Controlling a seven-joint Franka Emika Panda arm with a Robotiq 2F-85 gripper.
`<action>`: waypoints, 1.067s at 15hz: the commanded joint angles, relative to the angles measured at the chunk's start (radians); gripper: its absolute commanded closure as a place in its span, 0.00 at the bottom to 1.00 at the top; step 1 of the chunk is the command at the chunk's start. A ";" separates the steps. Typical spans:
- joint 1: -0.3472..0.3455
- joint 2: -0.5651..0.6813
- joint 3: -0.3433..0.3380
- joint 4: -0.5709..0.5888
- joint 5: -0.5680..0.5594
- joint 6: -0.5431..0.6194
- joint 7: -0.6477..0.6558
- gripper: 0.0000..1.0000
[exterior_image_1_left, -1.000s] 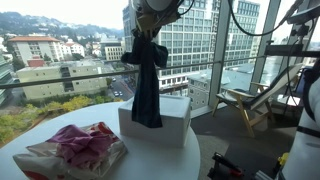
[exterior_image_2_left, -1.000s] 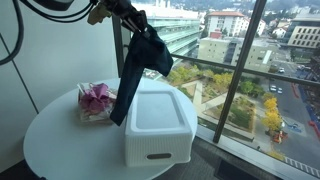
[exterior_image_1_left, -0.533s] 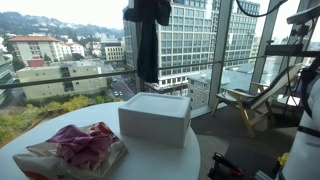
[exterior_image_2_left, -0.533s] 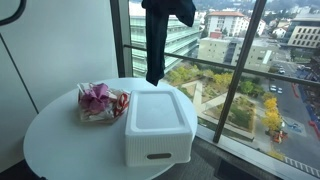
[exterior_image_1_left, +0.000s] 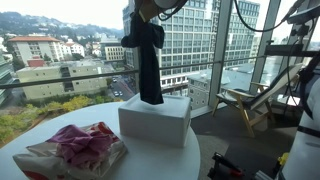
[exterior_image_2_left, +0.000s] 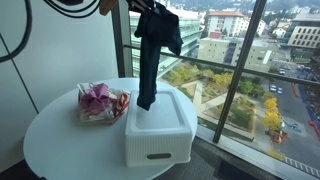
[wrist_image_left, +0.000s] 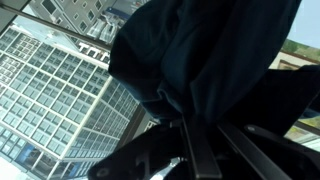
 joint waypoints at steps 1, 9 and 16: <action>0.012 -0.031 -0.032 -0.149 0.038 0.145 -0.034 0.96; 0.021 0.034 -0.029 -0.345 0.233 0.254 -0.185 0.96; 0.019 0.197 -0.027 -0.366 0.202 0.272 -0.179 0.96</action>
